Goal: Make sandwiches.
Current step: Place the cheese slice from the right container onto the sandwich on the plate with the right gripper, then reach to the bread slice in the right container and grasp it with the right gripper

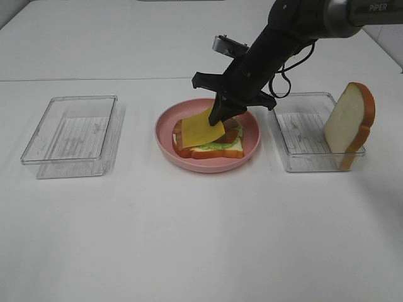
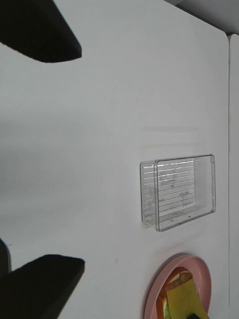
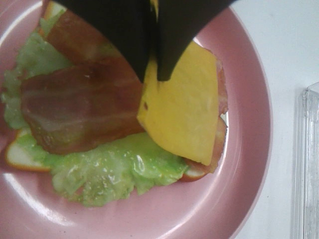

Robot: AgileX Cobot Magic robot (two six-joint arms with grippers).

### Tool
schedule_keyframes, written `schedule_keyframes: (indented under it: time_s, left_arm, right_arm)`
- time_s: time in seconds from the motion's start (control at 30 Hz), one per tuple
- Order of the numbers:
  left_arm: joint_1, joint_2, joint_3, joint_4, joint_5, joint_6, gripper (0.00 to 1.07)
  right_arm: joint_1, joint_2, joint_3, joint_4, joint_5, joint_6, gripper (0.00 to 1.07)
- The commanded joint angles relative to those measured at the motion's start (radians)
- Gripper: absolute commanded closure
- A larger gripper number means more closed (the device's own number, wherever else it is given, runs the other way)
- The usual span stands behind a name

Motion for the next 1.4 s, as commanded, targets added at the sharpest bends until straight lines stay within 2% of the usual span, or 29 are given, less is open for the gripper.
schedule_keyframes:
  time_s: [0.03, 0.07, 0.1, 0.13, 0.17, 0.2, 0.23, 0.27, 0.3, 0.33, 0.73, 0.87, 0.9, 1.03, 1.13, 1.27, 1.33, 1.4]
  left_arm:
    - [0.001, -0.018, 0.001, -0.009, -0.006, 0.004, 0.07]
    - [0.001, -0.018, 0.001, -0.009, -0.006, 0.004, 0.07]
    - [0.001, -0.018, 0.001, -0.009, -0.006, 0.004, 0.07]
    - [0.001, -0.018, 0.001, -0.009, -0.006, 0.004, 0.07]
    - [0.001, -0.018, 0.001, -0.009, -0.006, 0.004, 0.07]
    - [0.001, -0.018, 0.001, -0.009, -0.006, 0.004, 0.07]
    - [0.001, -0.018, 0.001, -0.009, -0.006, 0.004, 0.07]
    - [0.001, -0.018, 0.001, -0.009, -0.006, 0.004, 0.07]
    - [0.001, -0.018, 0.001, -0.009, -0.006, 0.004, 0.07]
    - [0.001, -0.018, 0.001, -0.009, -0.006, 0.004, 0.07]
    - [0.001, -0.018, 0.001, -0.009, -0.006, 0.004, 0.07]
    - [0.001, -0.018, 0.001, -0.009, -0.006, 0.004, 0.07]
    - [0.001, -0.018, 0.001, -0.009, -0.006, 0.004, 0.07]
    - [0.001, -0.018, 0.001, -0.009, -0.006, 0.004, 0.07]
    - [0.001, -0.018, 0.001, -0.009, -0.006, 0.004, 0.07]
    - [0.001, -0.018, 0.001, -0.009, -0.006, 0.005, 0.07]
    - [0.001, -0.018, 0.001, -0.009, -0.006, 0.006, 0.07]
    - [0.001, -0.018, 0.001, -0.009, -0.006, 0.006, 0.07]
  right_arm:
    - [-0.003, -0.001, -0.005, -0.010, -0.010, 0.001, 1.07]
    - [-0.003, -0.001, -0.005, -0.010, -0.014, 0.001, 1.07]
    - [-0.003, -0.001, -0.005, -0.010, -0.017, 0.001, 0.98]
    - [-0.003, -0.001, -0.005, -0.010, -0.017, 0.001, 0.98]
    - [-0.003, -0.002, -0.005, -0.010, -0.017, 0.001, 0.81]
    - [-0.003, -0.004, -0.005, -0.010, -0.017, 0.001, 0.70]
    - [-0.003, -0.004, -0.005, -0.010, -0.017, 0.001, 0.70]
    - [-0.003, -0.009, -0.010, -0.008, -0.018, 0.001, 0.38]
    - [-0.003, -0.009, -0.010, -0.008, -0.018, 0.001, 0.38]
    - [-0.003, -0.009, -0.025, -0.007, -0.015, 0.001, 0.11]
    - [-0.003, -0.009, -0.148, -0.045, 0.125, 0.000, 0.09]
    - [-0.003, -0.009, -0.259, -0.115, 0.263, 0.008, 0.09]
    - [-0.003, -0.009, -0.259, -0.115, 0.263, 0.008, 0.09]
    - [-0.003, -0.011, -0.391, -0.212, 0.387, 0.052, 0.09]
    - [-0.003, -0.033, -0.432, -0.264, 0.387, 0.073, 0.09]
    - [-0.003, -0.068, -0.431, -0.342, 0.387, 0.101, 0.09]
    - [-0.012, -0.112, -0.431, -0.473, 0.387, 0.147, 0.09]
    - [-0.018, -0.123, -0.431, -0.489, 0.387, 0.158, 0.09]
